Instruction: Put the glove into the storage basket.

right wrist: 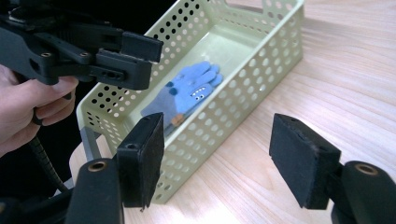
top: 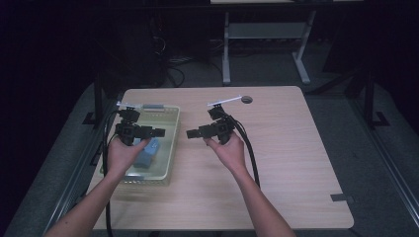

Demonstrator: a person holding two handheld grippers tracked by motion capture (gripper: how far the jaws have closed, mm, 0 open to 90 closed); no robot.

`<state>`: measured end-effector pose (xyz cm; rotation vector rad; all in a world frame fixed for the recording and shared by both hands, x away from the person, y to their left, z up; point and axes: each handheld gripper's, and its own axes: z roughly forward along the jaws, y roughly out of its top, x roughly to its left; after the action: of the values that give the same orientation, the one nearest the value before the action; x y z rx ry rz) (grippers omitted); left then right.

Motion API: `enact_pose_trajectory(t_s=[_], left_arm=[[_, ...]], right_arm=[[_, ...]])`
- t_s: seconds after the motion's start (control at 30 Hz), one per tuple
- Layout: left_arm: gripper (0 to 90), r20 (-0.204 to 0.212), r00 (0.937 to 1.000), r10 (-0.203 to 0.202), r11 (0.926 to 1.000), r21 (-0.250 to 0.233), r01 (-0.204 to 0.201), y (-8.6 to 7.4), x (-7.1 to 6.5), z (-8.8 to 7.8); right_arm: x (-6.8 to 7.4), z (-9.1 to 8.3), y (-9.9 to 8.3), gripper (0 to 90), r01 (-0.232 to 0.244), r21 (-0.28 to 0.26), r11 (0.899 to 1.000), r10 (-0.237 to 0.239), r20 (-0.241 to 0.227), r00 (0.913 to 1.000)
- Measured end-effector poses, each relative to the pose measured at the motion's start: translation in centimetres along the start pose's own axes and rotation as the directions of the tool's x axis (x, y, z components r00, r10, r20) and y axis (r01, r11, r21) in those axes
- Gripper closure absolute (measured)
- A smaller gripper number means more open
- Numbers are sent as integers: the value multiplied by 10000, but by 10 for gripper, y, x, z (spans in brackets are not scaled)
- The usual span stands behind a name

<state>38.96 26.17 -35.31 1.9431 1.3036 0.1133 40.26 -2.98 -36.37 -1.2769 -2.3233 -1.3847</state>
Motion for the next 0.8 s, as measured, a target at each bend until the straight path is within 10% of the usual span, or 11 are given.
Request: enact_pose_trajectory(t_s=[0.8], left_arm=[[298, 494, 9981, 358, 9993, -129, -352, 3, -28, 16]], right_arm=[[-31, -39, -18, 332, -471, -173, 9987, 480, 538, 9974]])
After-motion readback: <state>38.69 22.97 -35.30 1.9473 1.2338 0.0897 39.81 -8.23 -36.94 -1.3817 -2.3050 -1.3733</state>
